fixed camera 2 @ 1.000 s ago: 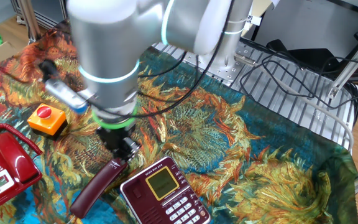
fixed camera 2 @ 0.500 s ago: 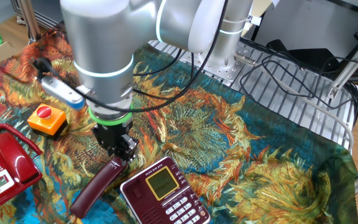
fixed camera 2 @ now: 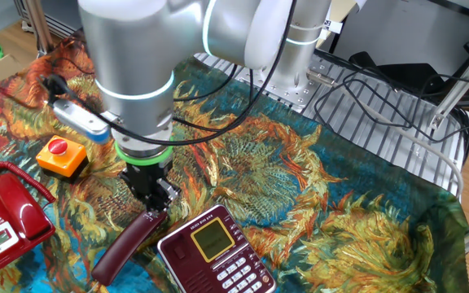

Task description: Place the handset of the telephone on the corresponding phone cradle

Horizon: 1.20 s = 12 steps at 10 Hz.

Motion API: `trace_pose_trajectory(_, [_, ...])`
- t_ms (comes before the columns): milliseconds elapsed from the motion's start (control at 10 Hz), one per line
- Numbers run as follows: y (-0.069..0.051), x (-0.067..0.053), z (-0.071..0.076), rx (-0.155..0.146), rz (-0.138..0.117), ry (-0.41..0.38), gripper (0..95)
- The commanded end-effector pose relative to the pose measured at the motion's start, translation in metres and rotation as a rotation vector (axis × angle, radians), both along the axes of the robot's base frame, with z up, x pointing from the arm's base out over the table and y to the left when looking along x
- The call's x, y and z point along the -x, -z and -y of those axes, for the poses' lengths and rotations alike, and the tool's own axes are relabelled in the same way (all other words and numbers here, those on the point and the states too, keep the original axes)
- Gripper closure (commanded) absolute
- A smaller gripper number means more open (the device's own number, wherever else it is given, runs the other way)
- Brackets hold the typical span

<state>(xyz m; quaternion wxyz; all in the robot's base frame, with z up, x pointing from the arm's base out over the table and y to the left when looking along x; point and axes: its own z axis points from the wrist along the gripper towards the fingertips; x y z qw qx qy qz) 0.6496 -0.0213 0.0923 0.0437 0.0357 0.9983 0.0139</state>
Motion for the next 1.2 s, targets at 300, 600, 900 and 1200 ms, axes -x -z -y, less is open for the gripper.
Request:
trace_pose_trajectory(300, [0.0009,-0.0031,-0.0001,-0.017,-0.049,-0.023,95.0])
trace_pose_trajectory(600, [0.0009,-0.0031,-0.0001,0.007,-0.059,-0.015,95.0])
trace_pose_trajectory(900, [0.0009,-0.0031,-0.0001,0.024,-0.065,-0.022,95.0])
trace_pose_trajectory(1200, [0.0009,-0.0031,-0.0001,0.025,-0.058,-0.028,57.0])
